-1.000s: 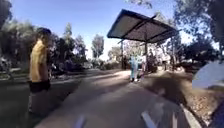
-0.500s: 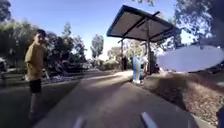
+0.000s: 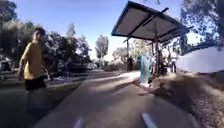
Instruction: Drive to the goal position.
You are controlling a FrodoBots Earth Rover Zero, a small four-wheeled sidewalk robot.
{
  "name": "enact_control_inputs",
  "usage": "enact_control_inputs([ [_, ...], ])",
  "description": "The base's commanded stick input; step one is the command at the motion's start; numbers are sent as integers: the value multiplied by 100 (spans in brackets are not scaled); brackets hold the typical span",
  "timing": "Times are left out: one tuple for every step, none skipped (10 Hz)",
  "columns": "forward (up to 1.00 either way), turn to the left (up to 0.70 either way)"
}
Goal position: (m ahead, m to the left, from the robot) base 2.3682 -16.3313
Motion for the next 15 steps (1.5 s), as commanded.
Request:
enact_control_inputs([
  [98, 0],
  [98, 0],
  [98, 0],
  [98, 0],
  [98, 0],
  [98, 0],
  [98, 0],
  [98, 0],
  [98, 0],
  [97, 0],
  [97, 0],
  [98, 0],
  [98, 0],
  [98, 0],
  [98, 0],
])
